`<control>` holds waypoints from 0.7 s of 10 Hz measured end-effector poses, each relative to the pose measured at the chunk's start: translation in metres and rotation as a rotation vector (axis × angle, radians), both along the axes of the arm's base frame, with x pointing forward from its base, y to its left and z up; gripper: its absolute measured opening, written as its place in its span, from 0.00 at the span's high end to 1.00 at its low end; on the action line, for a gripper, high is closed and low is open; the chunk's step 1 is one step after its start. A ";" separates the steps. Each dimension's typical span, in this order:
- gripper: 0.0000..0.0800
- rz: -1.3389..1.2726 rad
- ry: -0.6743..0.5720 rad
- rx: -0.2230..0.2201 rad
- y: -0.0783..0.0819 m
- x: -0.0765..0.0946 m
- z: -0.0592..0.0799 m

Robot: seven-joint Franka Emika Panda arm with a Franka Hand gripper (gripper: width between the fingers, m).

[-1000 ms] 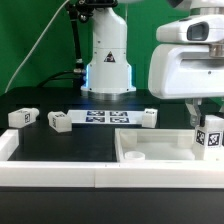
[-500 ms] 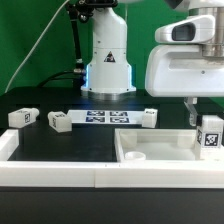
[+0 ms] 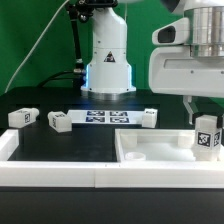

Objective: Assemble one leg

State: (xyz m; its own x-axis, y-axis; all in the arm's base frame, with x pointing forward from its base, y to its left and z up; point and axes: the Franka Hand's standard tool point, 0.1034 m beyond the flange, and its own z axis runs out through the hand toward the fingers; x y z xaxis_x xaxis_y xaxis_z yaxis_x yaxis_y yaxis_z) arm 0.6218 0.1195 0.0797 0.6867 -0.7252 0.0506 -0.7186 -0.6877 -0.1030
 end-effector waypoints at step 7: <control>0.44 -0.226 0.005 0.033 -0.002 0.000 0.000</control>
Offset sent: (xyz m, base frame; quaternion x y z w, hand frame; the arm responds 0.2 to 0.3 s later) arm 0.0041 -0.0034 0.0020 -0.0047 -0.0312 0.1158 0.9928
